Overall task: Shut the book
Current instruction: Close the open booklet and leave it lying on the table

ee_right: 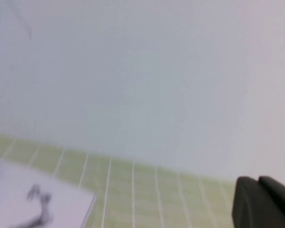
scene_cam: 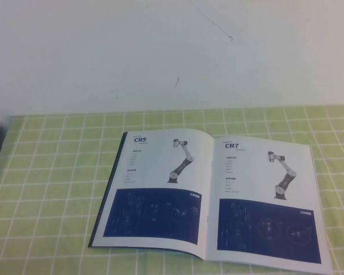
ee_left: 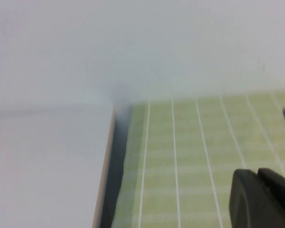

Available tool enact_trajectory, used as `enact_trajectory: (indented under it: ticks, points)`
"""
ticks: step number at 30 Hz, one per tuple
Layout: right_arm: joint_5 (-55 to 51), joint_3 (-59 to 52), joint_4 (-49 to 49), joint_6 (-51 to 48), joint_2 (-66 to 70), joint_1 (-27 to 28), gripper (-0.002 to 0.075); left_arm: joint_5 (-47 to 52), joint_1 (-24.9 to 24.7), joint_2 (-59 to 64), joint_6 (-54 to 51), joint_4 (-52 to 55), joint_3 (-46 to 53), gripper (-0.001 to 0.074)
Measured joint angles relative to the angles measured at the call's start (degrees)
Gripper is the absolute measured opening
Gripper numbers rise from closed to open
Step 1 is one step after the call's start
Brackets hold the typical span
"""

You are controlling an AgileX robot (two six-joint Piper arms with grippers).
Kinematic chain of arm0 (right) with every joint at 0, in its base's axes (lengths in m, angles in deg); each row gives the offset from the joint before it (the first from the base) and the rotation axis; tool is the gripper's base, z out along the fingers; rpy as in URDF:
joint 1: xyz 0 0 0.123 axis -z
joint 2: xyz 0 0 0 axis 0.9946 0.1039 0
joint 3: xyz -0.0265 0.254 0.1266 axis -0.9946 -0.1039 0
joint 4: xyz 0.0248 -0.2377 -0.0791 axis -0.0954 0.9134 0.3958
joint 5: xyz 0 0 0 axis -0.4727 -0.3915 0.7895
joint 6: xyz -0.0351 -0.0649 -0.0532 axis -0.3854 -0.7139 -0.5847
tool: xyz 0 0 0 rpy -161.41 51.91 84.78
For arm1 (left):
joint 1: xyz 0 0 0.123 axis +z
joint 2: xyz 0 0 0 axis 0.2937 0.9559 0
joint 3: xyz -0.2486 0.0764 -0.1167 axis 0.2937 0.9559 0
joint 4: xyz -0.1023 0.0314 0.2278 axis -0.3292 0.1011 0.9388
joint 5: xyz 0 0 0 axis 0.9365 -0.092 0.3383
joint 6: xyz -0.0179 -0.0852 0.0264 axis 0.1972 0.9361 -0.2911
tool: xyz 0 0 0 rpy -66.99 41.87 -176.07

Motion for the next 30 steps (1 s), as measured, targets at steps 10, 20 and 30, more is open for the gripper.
enact_trajectory:
  ticks: [10,20,30]
  points:
    - [36.5,0.0,0.3,0.0,0.0,0.0,-0.0002,-40.6,0.0,0.0,0.0,1.2,0.0,-0.0003]
    - [44.1,0.0,-6.4,-4.5,0.0,0.0,-0.0001,-54.7,0.0,0.0,0.0,0.7,0.0,-0.0003]
    - [5.9,19.1,-7.4,-14.1,3.3,0.0,-0.0001,-20.8,0.0,0.1,4.9,-1.7,-10.5,-0.0003]
